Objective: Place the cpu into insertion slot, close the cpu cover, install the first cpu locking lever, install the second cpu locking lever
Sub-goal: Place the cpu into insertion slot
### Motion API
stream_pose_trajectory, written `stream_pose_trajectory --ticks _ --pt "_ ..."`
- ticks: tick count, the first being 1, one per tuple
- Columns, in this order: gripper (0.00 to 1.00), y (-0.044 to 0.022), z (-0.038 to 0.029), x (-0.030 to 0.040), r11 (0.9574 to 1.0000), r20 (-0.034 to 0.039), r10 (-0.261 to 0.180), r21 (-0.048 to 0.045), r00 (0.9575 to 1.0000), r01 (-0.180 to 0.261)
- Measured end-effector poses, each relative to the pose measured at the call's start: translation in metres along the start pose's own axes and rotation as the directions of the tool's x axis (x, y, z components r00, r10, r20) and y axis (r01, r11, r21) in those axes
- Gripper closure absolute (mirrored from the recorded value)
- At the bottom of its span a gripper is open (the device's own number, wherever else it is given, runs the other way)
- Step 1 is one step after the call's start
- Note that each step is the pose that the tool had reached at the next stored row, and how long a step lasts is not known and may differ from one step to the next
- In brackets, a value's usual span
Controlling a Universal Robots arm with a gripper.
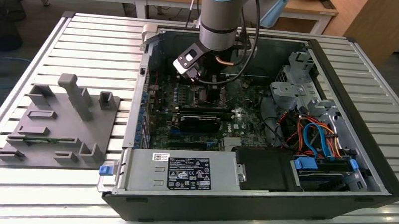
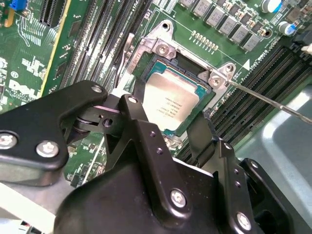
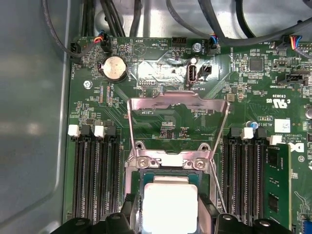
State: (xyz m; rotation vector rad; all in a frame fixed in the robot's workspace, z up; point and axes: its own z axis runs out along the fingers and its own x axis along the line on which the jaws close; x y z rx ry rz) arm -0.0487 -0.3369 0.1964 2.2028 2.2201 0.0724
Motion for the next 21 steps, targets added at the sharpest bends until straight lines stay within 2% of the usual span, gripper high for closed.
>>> stream_pose_trajectory --ticks 7,8,9,10,11,13,14,16,17,19,21 --pt "0.40 0.0004 -0.0088 0.0002 1.0000 0.0001 0.000 0.0001 1.0000 0.000" --pt "0.47 0.0004 -0.0094 0.0002 1.0000 0.0000 0.000 0.0001 1.0000 0.000" --pt "0.47 0.0004 -0.0095 0.0003 1.0000 -0.0001 0.000 0.0000 1.0000 0.000" --pt "0.53 0.0004 -0.0095 0.0003 1.0000 -0.0002 0.000 0.0000 1.0000 0.000" --pt "0.53 0.0004 -0.0095 0.0001 1.0000 -0.0002 0.000 -0.0001 1.0000 0.000" --pt "0.65 0.0004 -0.0096 -0.0004 1.0000 0.0000 0.000 0.0001 1.0000 0.000" --pt "0.65 0.0004 -0.0096 -0.0006 1.0000 0.0000 0.000 0.0001 1.0000 0.000" --pt "0.76 0.0004 -0.0096 -0.0007 1.0000 0.0000 0.000 0.0001 1.0000 0.000" --pt "0.76 0.0004 -0.0096 -0.0008 1.0000 0.0001 0.000 0.0001 1.0000 0.000" --pt "0.88 0.0004 -0.0096 -0.0008 1.0000 0.0000 0.000 0.0001 1.0000 0.000" --pt "0.90 0.0004 -0.0096 -0.0008 1.0000 0.0000 0.000 0.0001 1.0000 0.000"
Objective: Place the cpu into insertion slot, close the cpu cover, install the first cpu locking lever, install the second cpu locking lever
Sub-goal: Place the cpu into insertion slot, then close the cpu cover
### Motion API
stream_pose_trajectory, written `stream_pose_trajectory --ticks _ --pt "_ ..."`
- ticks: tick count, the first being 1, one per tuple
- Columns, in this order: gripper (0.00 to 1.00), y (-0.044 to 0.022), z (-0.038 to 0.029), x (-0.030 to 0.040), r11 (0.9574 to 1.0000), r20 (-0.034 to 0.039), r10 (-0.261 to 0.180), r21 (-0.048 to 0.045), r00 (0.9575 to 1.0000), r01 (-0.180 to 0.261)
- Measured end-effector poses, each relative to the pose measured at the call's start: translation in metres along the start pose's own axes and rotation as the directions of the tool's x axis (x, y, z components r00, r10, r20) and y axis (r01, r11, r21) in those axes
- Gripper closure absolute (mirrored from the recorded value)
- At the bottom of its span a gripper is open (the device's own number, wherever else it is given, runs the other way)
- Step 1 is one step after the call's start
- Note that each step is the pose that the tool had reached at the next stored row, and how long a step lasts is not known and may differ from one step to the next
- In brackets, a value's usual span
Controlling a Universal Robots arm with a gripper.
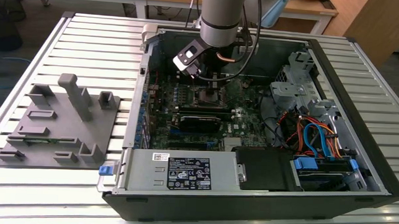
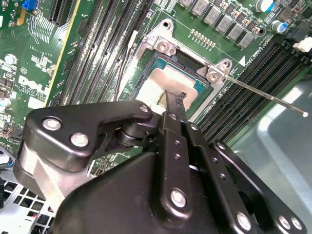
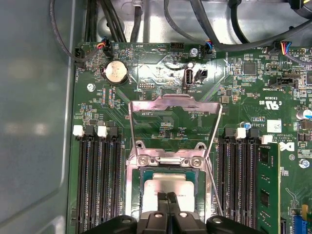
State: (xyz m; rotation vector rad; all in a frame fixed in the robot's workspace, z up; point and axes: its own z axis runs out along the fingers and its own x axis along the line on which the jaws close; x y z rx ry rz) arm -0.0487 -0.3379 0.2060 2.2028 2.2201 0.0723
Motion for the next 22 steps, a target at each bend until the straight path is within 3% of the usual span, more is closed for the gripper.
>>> stream_pose_trajectory --ticks 10,22 --pt "0.90 0.0000 -0.0011 -0.0003 1.0000 0.0001 0.000 0.0001 1.0000 0.000" --pt "0.90 0.0013 -0.0013 -0.0002 1.0000 0.0088 0.000 0.0069 1.0000 0.000"
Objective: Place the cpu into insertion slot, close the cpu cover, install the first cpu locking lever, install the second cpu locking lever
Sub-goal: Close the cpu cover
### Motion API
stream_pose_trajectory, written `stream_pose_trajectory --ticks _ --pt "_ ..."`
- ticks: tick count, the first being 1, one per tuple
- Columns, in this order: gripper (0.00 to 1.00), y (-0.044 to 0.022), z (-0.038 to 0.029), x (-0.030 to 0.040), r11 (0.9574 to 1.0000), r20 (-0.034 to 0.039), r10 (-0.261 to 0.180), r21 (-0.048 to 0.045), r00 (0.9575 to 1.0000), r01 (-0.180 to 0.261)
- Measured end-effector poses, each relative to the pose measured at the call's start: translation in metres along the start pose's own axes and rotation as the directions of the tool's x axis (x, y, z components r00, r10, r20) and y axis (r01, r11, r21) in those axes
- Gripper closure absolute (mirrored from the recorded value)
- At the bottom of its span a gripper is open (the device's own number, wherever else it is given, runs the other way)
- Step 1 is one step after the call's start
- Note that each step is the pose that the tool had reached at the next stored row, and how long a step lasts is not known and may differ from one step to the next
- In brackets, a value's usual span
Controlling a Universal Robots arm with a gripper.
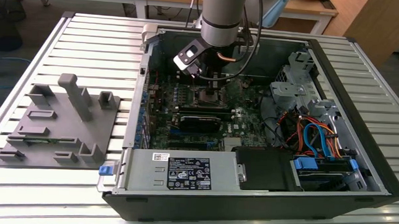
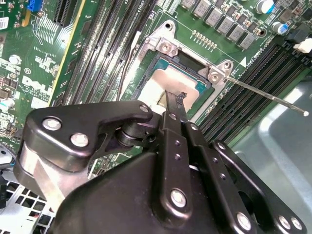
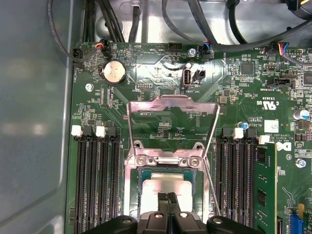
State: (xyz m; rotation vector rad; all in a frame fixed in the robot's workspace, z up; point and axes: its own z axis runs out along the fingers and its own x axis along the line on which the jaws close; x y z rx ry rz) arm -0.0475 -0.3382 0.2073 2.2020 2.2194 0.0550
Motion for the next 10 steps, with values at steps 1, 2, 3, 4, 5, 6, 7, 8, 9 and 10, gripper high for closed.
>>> stream_pose_trajectory --ticks 1,2,3,4,5,6,7,8,9,10 --pt "0.90 0.0002 0.0000 0.0000 1.0000 -0.0001 0.000 0.0004 1.0000 0.000" --pt "0.90 0.0003 0.0000 0.0000 1.0000 0.0000 0.000 0.0007 1.0000 0.000" --pt "0.90 0.0003 0.0001 0.0000 1.0000 -0.0001 0.000 0.0007 1.0000 0.000" --pt "0.90 0.0003 0.0001 0.0000 1.0000 0.0001 0.000 0.0009 1.0000 0.000" --pt "0.90 0.0003 0.0002 0.0001 1.0000 0.0001 0.000 0.0015 1.0000 0.000" --pt "0.90 0.0005 0.0004 0.0001 1.0000 0.0000 0.000 0.0022 1.0000 0.000" --pt "0.90 0.0006 0.0005 0.0002 1.0000 0.0008 0.000 0.0023 1.0000 0.000" --pt "0.90 0.0007 0.0005 0.0001 1.0000 0.0012 0.000 0.0024 1.0000 0.000" --pt "0.90 0.0006 0.0005 0.0001 1.0000 0.0014 0.000 0.0024 1.0000 0.000" --pt "0.90 0.0006 0.0005 0.0001 1.0000 0.0014 0.000 0.0024 1.0000 0.000"
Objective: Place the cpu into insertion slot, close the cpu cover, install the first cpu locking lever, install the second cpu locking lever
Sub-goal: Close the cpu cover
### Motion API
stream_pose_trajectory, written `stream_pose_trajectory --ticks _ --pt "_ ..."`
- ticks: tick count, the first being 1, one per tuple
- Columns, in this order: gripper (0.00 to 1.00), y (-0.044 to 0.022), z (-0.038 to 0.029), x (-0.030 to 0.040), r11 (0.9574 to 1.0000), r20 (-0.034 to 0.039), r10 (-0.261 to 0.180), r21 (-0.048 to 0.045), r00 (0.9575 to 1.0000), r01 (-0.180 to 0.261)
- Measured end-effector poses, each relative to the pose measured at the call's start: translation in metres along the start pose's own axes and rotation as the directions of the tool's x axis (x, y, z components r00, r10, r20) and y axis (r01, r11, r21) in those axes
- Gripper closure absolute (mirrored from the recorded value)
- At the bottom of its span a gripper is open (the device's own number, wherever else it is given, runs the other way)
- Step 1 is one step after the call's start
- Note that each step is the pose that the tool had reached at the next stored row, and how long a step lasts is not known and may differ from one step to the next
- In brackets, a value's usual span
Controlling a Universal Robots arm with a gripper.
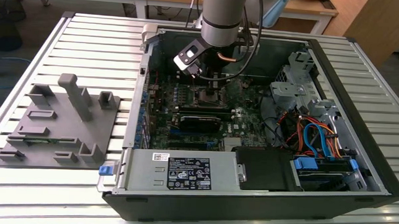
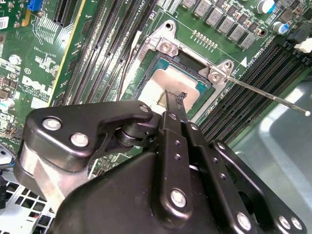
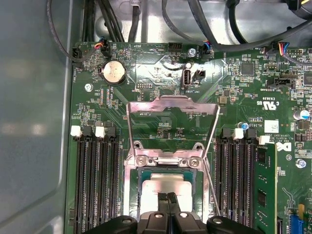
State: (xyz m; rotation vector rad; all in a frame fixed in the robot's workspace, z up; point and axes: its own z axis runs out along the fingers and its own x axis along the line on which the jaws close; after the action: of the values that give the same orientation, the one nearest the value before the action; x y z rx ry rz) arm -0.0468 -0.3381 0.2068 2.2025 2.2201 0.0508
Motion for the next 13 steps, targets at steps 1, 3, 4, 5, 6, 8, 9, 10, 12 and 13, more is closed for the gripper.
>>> stream_pose_trajectory --ticks 1,3,4,5,6,8,9,10,12,13 --pt "0.90 0.0000 0.0000 0.0000 1.0000 0.0000 0.000 0.0000 1.0000 0.000" --pt "0.90 0.0001 0.0000 0.0000 1.0000 0.0000 0.000 0.0000 1.0000 0.000" --pt "0.90 0.0001 0.0000 0.0000 1.0000 0.0000 0.000 0.0000 1.0000 0.000" --pt "0.90 0.0001 0.0000 0.0000 1.0000 0.0000 0.000 0.0000 1.0000 0.000" --pt "0.90 0.0001 0.0000 0.0000 1.0000 0.0000 0.000 0.0000 1.0000 0.000" --pt "0.90 0.0001 0.0000 0.0000 1.0000 0.0000 0.000 0.0001 1.0000 0.000" --pt "0.90 0.0002 0.0000 0.0000 1.0000 0.0002 0.000 0.0017 1.0000 0.000" --pt "0.90 0.0003 0.0001 0.0000 1.0000 0.0000 0.000 0.0061 1.0000 0.000" --pt "0.90 0.0006 0.0001 0.0000 0.9998 -0.0001 0.000 0.0220 1.0000 0.000" --pt "0.90 0.0006 0.0000 0.0000 0.9997 0.0001 0.000 0.0243 1.0000 0.000"
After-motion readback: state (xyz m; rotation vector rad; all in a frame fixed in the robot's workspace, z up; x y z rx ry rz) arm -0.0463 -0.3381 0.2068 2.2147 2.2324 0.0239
